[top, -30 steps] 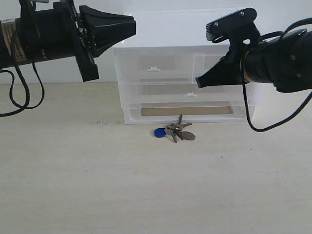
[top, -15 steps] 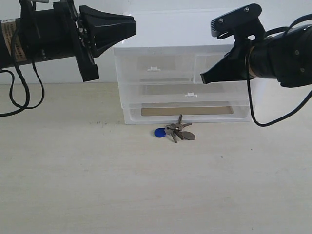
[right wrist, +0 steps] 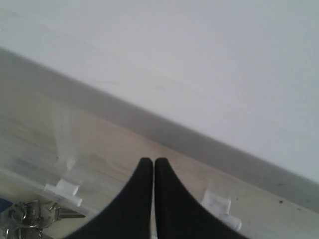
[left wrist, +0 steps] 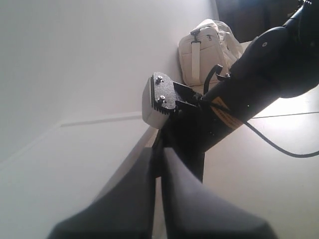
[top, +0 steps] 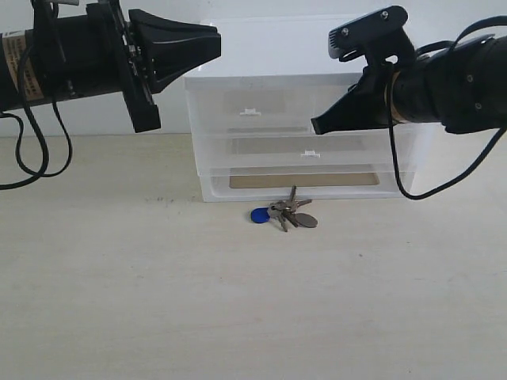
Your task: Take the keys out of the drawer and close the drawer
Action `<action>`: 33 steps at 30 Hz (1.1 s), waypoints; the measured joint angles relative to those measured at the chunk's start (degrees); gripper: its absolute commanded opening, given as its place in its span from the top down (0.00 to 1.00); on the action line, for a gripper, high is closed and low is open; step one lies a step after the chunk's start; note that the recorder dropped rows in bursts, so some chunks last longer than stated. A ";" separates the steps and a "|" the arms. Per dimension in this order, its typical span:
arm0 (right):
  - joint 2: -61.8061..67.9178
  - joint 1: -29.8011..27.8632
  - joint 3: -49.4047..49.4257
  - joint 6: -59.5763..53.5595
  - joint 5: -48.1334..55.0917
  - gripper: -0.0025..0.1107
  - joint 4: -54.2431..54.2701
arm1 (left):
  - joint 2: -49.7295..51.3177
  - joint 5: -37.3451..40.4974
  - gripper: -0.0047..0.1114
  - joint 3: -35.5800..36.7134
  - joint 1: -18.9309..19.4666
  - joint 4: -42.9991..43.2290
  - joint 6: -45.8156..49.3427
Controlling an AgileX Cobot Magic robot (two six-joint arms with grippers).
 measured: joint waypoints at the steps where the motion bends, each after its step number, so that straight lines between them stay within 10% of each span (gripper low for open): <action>1: 0.00 0.00 -0.13 -0.08 0.00 0.98 0.00 | 0.00 0.00 0.92 0.00 0.00 0.00 0.00; 18: -0.95 0.10 -0.69 -0.06 -8.44 0.98 0.16 | 0.00 0.11 0.92 0.13 0.00 0.00 0.10; 33: -9.17 -5.60 9.79 5.52 5.95 0.98 -0.11 | 0.00 0.23 0.92 0.29 0.00 0.00 0.10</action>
